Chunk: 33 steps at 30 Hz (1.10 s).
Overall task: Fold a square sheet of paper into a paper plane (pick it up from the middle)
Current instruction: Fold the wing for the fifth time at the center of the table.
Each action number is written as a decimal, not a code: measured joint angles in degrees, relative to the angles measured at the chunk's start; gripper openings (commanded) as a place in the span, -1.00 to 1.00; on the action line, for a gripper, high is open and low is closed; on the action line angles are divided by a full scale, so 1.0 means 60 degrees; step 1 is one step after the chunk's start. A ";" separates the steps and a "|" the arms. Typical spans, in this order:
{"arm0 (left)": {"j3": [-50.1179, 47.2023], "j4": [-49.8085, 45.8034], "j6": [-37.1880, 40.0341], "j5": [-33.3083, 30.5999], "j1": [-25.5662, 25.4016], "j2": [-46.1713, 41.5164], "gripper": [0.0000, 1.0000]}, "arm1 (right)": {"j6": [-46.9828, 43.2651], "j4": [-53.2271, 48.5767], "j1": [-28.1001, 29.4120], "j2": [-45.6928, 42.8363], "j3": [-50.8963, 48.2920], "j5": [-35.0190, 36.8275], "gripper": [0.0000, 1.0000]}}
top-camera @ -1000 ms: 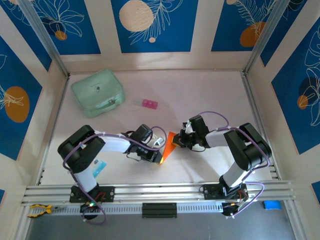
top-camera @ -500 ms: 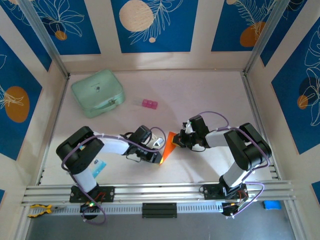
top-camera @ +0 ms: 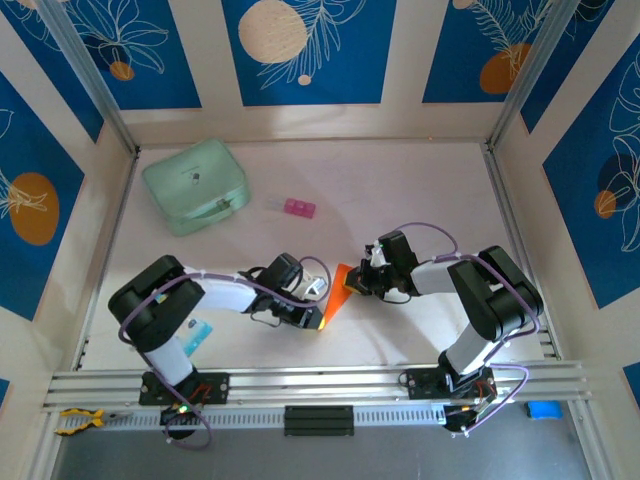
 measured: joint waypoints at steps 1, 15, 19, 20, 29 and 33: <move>-0.0018 -0.0025 0.0004 -0.0015 -0.0007 -0.0029 -1.00 | 0.0000 0.0000 0.0000 0.0000 0.0000 0.0000 -0.90; -0.0499 -0.1362 0.0033 -0.0787 -0.0135 -0.1679 -0.60 | 0.0000 0.0000 0.0000 0.0000 0.0000 0.0000 -0.90; -0.0495 -0.1610 0.0036 -0.1384 -0.0135 -0.2798 -0.60 | -0.0004 0.0015 0.0000 -0.0004 -0.0015 0.0000 -0.91; -0.0492 -0.1628 0.0036 -0.1515 -0.0135 -0.3016 -0.60 | -0.0004 0.0018 0.0000 -0.0004 -0.0015 0.0000 -0.91; 0.0557 -0.1617 0.0040 -0.1934 -0.0135 -0.2521 -0.66 | -0.0004 0.0015 -0.0011 -0.0004 -0.0015 -0.0007 -0.91; 0.1140 -0.1319 -0.0004 -0.1840 -0.0135 -0.1781 -0.68 | -0.0007 0.0015 -0.0018 -0.0004 -0.0015 -0.0018 -0.91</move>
